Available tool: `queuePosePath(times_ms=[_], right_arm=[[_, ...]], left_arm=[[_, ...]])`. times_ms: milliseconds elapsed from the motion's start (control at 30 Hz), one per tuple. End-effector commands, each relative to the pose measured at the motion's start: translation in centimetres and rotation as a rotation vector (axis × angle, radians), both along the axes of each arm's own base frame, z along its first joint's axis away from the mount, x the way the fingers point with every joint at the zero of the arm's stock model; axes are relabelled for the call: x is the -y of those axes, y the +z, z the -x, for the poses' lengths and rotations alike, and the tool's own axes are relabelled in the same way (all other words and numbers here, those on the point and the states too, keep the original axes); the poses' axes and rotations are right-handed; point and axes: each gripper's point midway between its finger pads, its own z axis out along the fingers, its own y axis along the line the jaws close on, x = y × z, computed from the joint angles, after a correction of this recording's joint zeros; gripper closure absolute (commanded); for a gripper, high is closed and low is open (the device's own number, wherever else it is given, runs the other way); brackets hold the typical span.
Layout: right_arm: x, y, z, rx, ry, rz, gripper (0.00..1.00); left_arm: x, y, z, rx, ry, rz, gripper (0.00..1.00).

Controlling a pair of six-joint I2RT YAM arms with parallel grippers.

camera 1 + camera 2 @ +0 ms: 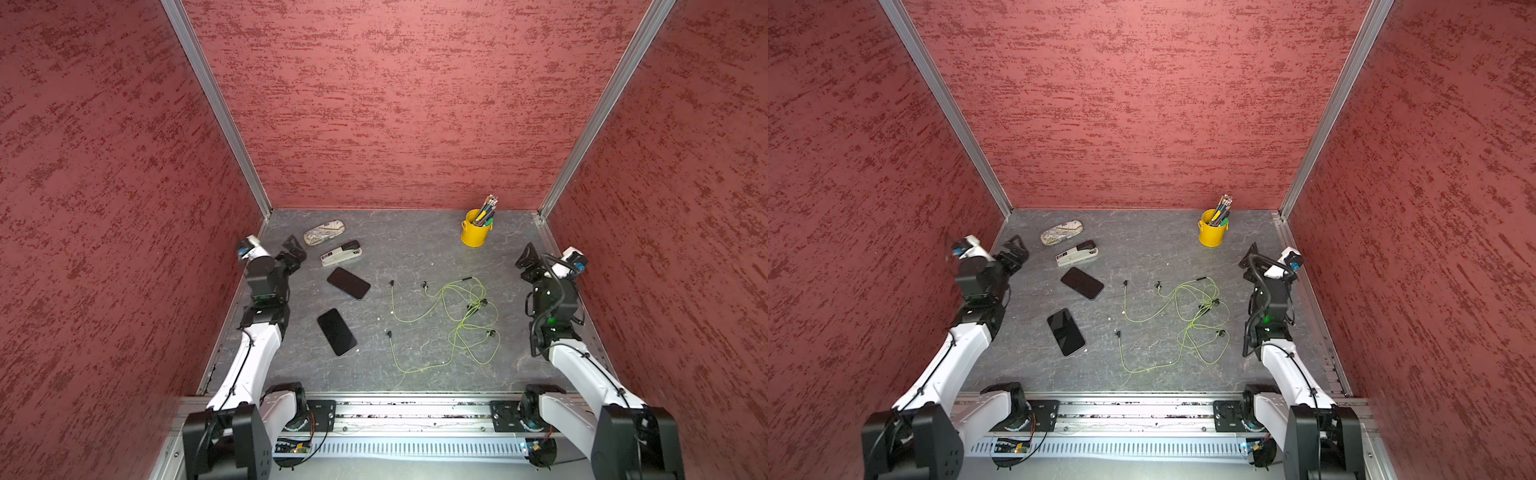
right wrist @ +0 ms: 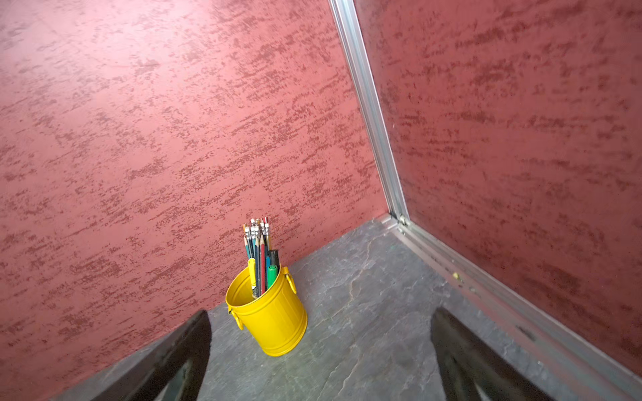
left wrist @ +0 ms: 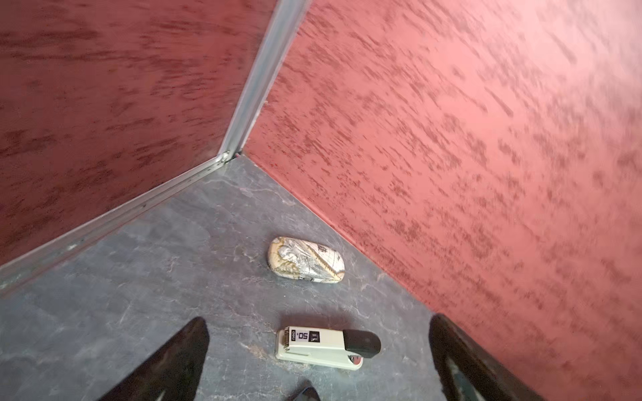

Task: Plug wired earphones into phones
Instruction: Pick up the wired earphone from the center of the board.

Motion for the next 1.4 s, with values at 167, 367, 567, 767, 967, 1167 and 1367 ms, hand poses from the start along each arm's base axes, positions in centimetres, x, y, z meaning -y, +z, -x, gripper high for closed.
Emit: queuePosePath(times_ms=[167, 367, 567, 767, 967, 1167, 1367], right_arm=[[-6.8, -7.1, -0.3, -0.33, 0.311, -0.355, 0.09], [-19.0, -3.5, -1.4, -0.276, 0.624, -0.307, 0.13], [-30.7, -5.0, -2.6, -0.29, 0.84, -0.305, 0.25], [-37.0, -10.2, -4.9, -0.38, 0.896, -0.336, 0.48], [-39.6, -15.4, -6.3, -0.508, 0.884, -0.296, 0.58], [-40.2, -18.2, -6.6, -0.591, 0.86, -0.265, 0.63], [-40.1, -19.6, -6.0, -0.645, 0.851, -0.227, 0.65]], left_arm=[[4.4, -6.6, 4.3, -0.369, -0.175, 0.429, 0.0], [5.9, -6.0, 6.7, -0.543, -0.11, 0.09, 0.01], [2.3, -7.7, 9.0, -0.526, -0.026, 0.337, 0.01], [1.7, -9.1, 10.6, -0.553, -0.035, 0.374, 0.01], [0.3, -9.9, 12.6, -0.644, 0.08, 0.332, 0.0], [0.4, -10.6, 13.2, -0.668, 0.101, 0.362, 0.0], [0.3, -10.7, 13.3, -0.671, 0.118, 0.373, 0.0]])
